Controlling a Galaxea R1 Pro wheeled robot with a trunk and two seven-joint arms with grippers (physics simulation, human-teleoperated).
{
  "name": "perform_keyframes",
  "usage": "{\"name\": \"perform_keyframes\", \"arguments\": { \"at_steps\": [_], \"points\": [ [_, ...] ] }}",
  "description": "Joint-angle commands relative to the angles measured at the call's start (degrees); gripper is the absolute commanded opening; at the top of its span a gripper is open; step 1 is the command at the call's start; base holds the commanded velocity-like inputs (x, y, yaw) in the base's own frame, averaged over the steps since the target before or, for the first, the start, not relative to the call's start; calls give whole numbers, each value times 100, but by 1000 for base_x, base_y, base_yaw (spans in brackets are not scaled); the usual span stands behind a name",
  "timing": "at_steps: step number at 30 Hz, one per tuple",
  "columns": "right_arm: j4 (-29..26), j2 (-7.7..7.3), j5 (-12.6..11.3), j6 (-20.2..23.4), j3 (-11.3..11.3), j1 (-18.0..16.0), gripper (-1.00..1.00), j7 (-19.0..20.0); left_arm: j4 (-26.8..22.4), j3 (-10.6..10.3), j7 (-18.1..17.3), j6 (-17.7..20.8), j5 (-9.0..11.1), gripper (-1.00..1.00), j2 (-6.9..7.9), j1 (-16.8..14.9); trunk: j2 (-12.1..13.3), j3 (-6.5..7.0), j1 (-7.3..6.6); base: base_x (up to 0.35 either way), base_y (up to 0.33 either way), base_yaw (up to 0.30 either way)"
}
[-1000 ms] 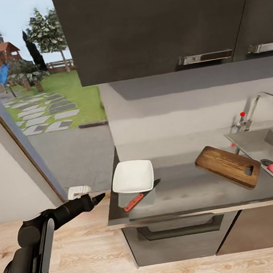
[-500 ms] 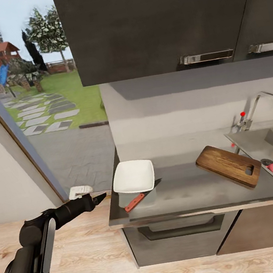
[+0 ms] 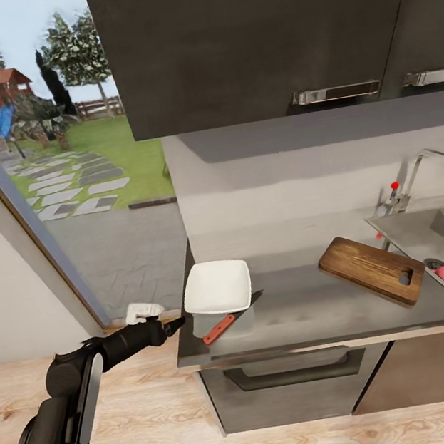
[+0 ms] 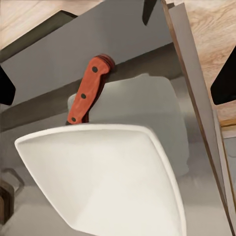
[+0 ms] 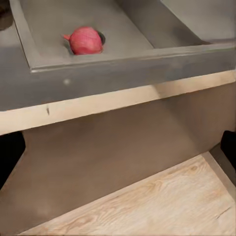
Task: In the kitchen, take the Vidalia onion out of the sink, dice it on the chopping board with the paring knife, put the diced onion into the bowl on the countertop, then place both the paring knife and the chopping board into the sink.
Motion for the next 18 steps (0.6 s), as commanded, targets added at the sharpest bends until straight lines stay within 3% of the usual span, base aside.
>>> {"name": "perform_keyframes", "arguments": {
  "at_steps": [1, 3, 11, 18],
  "points": [
    [-158, 1, -58, 237, -15, -5, 100, 28, -4, -2, -19, 43, 7, 100, -1, -6, -12, -12, 3, 0, 0, 0],
    [-432, 1, -65, 550, -18, -5, 100, 33, -4, -10, -19, 43, 7, 100, -1, -4, -12, -12, 3, 0, 0, 0],
    [-826, 9, -78, 833, 27, -5, 100, 35, -4, -15, -19, 43, 7, 100, -1, -6, -12, -12, 3, 0, 0, 0],
    [-1451, 3, -93, 1482, 74, -22, 100, 43, -4, -69, -19, 40, 7, 100, -1, -7, -12, -12, 3, 0, 0, 0]
  ]
}}
